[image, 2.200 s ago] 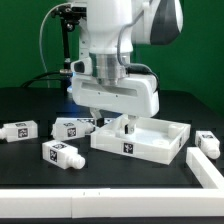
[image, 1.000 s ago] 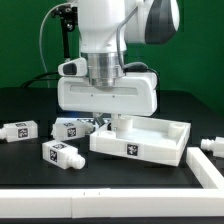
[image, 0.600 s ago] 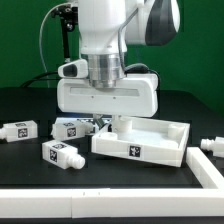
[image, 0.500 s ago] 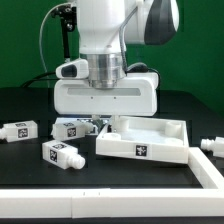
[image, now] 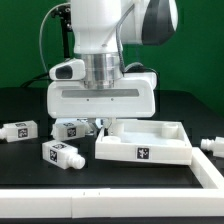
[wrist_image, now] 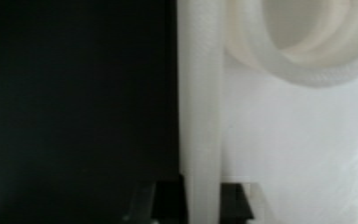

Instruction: Assemble square table

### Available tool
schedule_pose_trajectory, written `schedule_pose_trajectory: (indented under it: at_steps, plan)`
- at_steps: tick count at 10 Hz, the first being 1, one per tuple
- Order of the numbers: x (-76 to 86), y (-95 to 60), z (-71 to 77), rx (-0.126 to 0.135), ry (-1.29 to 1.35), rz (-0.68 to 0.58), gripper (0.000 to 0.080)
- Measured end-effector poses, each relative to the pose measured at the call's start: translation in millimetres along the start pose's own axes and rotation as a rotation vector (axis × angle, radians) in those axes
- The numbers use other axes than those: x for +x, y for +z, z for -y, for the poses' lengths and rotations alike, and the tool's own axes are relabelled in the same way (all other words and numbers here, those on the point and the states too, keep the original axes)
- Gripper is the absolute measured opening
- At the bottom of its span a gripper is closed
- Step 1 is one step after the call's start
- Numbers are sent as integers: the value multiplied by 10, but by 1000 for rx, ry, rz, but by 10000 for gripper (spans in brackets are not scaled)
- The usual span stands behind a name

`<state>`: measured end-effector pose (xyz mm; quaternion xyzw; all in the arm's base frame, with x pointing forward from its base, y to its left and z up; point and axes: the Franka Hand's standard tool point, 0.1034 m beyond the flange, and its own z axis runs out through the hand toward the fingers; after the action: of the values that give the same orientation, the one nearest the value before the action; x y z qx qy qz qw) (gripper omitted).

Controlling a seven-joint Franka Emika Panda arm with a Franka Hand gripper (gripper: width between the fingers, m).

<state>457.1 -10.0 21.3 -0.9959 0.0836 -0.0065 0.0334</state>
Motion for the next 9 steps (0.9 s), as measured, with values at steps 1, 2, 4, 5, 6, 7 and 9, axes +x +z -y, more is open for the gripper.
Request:
schedule_pose_trajectory:
  at_steps: [1,2,4,5,6,7,9]
  plan:
    - [-4,6,-2,0,0,1,47]
    - [-2,16,-5,-1,-1,3,47]
    - [327,42,-13,0,-111,-5,47]
    - [531,34,0,9,-161,-10,47]
    - [632,39,-9,13,-173,-17,47]
    - [574,60,-10,12,-169,-10,47]
    - [557,78,-15,11,-169,-4,47]
